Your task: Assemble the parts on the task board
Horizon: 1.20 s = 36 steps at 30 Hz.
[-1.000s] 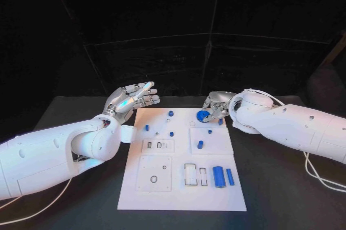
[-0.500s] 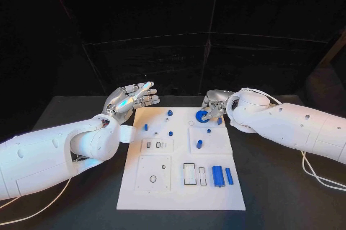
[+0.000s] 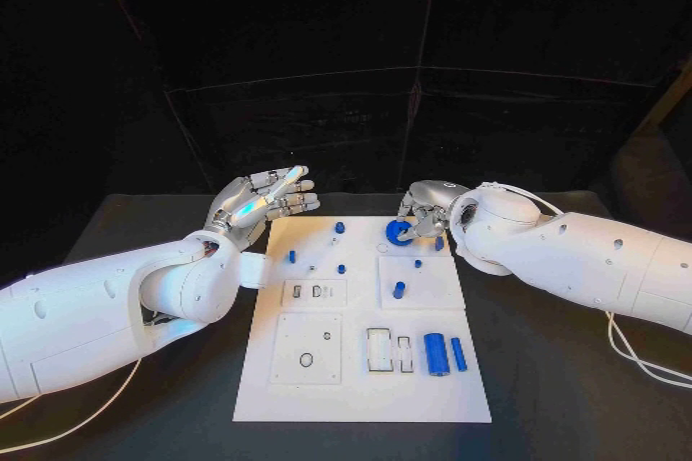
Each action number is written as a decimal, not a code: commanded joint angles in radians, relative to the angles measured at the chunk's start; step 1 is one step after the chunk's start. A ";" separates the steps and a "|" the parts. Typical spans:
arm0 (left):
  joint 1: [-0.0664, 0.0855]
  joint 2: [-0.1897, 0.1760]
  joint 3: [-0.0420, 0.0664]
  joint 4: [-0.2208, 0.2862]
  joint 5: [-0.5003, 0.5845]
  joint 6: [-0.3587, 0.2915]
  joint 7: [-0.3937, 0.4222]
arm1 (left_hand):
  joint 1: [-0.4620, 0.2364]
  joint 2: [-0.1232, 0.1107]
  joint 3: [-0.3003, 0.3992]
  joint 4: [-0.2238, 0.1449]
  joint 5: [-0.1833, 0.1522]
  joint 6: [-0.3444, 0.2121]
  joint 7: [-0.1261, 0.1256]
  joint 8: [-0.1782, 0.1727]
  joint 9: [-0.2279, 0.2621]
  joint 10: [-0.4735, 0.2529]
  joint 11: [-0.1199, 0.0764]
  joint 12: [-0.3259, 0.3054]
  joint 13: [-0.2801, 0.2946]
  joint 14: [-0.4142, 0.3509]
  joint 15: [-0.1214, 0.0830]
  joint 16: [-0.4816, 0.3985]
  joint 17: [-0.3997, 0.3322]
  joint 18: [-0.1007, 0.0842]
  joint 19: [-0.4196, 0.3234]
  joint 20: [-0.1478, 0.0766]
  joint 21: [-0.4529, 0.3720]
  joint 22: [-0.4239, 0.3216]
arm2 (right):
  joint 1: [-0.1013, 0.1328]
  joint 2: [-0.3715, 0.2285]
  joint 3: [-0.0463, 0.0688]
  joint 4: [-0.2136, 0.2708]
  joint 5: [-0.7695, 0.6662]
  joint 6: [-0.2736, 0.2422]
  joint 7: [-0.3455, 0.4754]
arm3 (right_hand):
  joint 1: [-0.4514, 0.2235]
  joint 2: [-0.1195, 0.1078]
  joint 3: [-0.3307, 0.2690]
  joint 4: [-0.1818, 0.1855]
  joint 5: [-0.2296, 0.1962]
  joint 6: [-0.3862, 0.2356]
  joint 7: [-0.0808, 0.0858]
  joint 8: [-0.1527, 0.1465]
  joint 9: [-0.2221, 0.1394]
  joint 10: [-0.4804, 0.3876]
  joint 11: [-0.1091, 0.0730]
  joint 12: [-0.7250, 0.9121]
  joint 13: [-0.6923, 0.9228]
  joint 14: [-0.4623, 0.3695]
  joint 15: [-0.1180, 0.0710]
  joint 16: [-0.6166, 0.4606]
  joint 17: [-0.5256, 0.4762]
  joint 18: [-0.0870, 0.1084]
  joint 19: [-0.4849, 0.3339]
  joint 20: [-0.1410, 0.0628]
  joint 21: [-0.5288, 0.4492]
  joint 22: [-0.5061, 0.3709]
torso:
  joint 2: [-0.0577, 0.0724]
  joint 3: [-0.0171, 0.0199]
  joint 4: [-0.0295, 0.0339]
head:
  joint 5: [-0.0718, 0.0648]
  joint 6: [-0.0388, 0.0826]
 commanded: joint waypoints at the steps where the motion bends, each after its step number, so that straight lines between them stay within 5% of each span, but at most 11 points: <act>1: 0.001 -0.001 0.001 0.003 -0.003 0.013 0.001 | 0.000 0.014 -0.001 -0.007 -0.002 0.001 0.059 -0.002 0.000 -0.002 0.004 -0.004 -0.001 0.002 0.005 -0.005 -0.002 0.006 0.004 0.002 -0.005 -0.002 | 0.002 -0.007 0.001 0.040 -0.017 -0.079 -0.004 | -0.024 0.004 0.013 0.021 0.005 0.044 -0.027 0.000 0.016 0.023 -0.012 -0.006 -0.005 0.067 -0.004 0.007 0.080 -0.018 0.013 0.000 0.007 0.008 | 0.000 -0.0007 0.0004 | 0.000 0.001; 6: 0.002 -0.004 0.001 0.006 -0.003 0.011 0.001 | 0.000 0.014 -0.001 -0.007 -0.002 0.001 0.059 -0.002 0.000 -0.002 0.004 -0.004 -0.001 0.002 0.005 -0.005 -0.002 0.006 0.004 0.002 -0.005 -0.002 | 0.003 -0.003 0.001 0.101 -0.033 -0.110 -0.016 | -0.035 -0.005 0.023 0.022 0.020 0.042 -0.026 -0.006 0.014 0.027 -0.011 -0.003 0.001 0.069 -0.004 0.011 0.089 -0.021 0.025 0.000 0.015 0.026 | -0.001 -0.0024 0.0015 | -0.001 0.004; 11: 0.002 -0.004 0.001 0.008 -0.003 0.009 0.002 | 0.000 0.016 -0.001 -0.007 -0.002 0.000 0.059 -0.002 0.000 -0.003 0.004 -0.004 -0.001 0.001 0.006 -0.006 -0.002 0.006 0.004 0.002 -0.006 -0.003 | 0.003 0.040 0.002 0.110 -0.051 -0.126 -0.021 | -0.038 -0.011 0.035 0.020 0.037 0.042 -0.026 -0.011 0.013 0.030 -0.011 -0.001 0.005 0.070 -0.004 0.014 0.096 -0.024 0.037 0.000 0.023 0.045 | 0.001 -0.0010 0.0040 | 0.002 0.004; 25: 0.002 0.002 0.001 0.004 -0.003 0.010 0.004 | 0.000 0.017 -0.001 -0.008 -0.002 0.000 0.060 -0.003 0.000 -0.003 0.005 -0.005 -0.001 0.001 0.006 -0.007 -0.002 0.006 0.004 0.002 -0.007 -0.003 | -0.005 0.193 -0.004 -0.007 -0.108 -0.106 0.001 | -0.038 -0.015 0.046 0.015 0.042 0.038 -0.024 -0.018 0.010 0.029 -0.010 -0.003 0.005 0.070 -0.003 0.014 0.096 -0.026 0.044 0.001 0.028 0.055 | 0.003 -0.0009 0.0062 | 0.004 0.000; 36: 0.002 0.002 0.001 0.002 -0.003 0.010 0.004 | 0.000 0.017 -0.001 -0.008 -0.002 0.000 0.060 -0.003 0.000 -0.003 0.005 -0.005 -0.001 0.001 0.006 -0.007 -0.003 0.006 0.004 0.002 -0.007 -0.003 | -0.013 0.240 -0.006 -0.067 -0.111 -0.063 0.017 | -0.038 -0.023 0.054 0.008 0.041 0.033 -0.020 -0.025 0.008 0.028 -0.007 -0.005 0.005 0.070 -0.001 0.014 0.096 -0.027 0.045 0.002 0.029 0.056 | 0.001 -0.0002 0.0020 | 0.010 -0.005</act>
